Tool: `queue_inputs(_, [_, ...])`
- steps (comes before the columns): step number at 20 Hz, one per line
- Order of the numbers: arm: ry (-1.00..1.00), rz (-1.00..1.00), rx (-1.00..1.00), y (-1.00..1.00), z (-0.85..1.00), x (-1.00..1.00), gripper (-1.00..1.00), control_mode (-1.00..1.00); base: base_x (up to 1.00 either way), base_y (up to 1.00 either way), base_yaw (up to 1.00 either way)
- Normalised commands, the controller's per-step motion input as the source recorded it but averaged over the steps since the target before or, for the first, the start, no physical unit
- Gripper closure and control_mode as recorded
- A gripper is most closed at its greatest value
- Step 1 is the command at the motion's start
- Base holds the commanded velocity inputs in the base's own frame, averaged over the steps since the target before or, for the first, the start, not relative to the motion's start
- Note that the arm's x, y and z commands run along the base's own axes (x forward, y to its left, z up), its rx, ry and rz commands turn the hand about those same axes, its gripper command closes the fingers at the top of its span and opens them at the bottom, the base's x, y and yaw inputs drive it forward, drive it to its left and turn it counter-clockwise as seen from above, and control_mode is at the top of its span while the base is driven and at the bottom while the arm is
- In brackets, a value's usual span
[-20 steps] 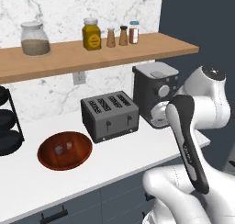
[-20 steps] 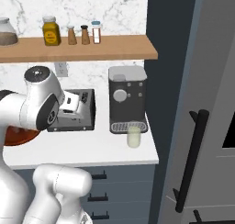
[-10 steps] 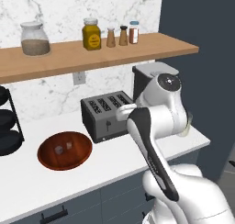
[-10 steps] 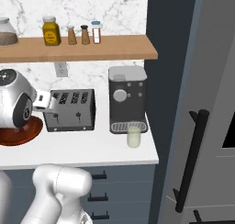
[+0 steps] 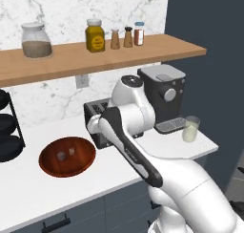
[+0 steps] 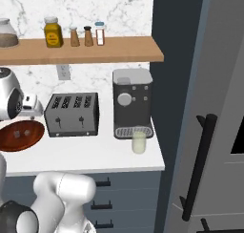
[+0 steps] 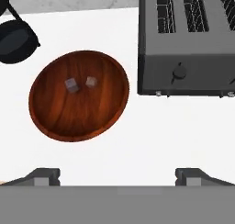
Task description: Grab a lemon wedge from the fridge and one ice cube from the ice bowl, and put them in the glass of lemonade.
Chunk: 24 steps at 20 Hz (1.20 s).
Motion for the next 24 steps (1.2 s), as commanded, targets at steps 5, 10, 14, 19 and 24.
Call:
queue_inputs(5, [0.00,0.22,-0.02,0.57,-0.59,0.03,-1.00,-1.00,0.00,0.00,0.00])
queue_inputs(10, [0.06,0.05,-0.13,0.86,-0.19,0.63,-1.00,-1.00,0.00,0.00,0.00])
queue_inputs(14, [0.21,0.00,-0.16,0.96,-0.10,0.69,-1.00,-1.00,0.00,0.00,0.00])
queue_inputs(19, [0.27,0.00,-0.12,0.61,-0.14,0.38,-1.00,-1.00,0.00,0.00,0.00])
queue_inputs(24, [0.15,0.00,-0.02,0.00,-0.36,0.07,-1.00,-1.00,0.00,0.00,0.00])
